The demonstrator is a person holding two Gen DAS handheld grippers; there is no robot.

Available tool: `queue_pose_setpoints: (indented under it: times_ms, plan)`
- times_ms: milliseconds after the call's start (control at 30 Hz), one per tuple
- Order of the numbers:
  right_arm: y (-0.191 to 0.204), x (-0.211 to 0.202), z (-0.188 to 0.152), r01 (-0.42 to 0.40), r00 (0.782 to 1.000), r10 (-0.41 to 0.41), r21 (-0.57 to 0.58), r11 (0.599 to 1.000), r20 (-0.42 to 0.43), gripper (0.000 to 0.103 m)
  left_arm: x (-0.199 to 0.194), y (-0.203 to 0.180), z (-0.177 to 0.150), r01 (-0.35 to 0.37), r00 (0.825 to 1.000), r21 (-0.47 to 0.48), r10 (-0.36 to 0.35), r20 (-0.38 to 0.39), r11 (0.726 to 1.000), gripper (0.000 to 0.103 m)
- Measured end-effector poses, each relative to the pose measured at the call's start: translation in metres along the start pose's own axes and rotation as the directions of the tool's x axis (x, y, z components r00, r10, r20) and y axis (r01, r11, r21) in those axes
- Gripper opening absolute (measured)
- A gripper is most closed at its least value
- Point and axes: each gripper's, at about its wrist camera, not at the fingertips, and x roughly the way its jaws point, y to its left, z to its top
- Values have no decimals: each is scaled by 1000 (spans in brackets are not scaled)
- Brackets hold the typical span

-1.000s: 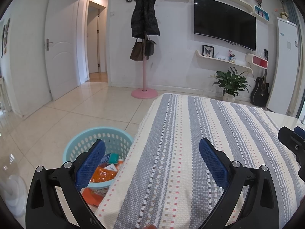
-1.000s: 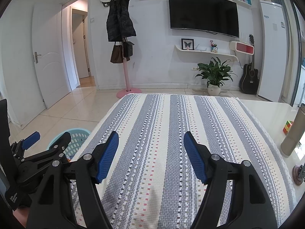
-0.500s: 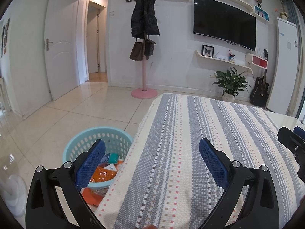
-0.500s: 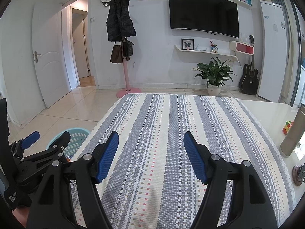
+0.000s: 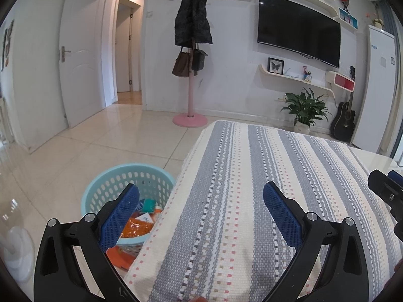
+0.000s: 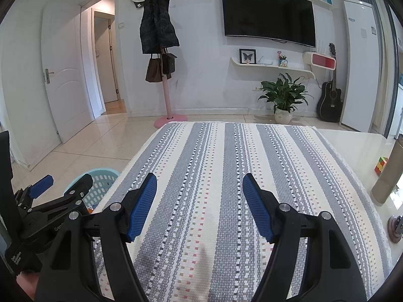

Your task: Collect trash

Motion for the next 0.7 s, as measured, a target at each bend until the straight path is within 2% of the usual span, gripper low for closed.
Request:
queue_pose_setpoints:
  times_ms: [700]
  plan:
    - [0, 0, -2, -6, 1000, 6, -2, 1000, -3, 67, 2, 6, 3, 5, 1000, -3, -5, -4, 1000, 96]
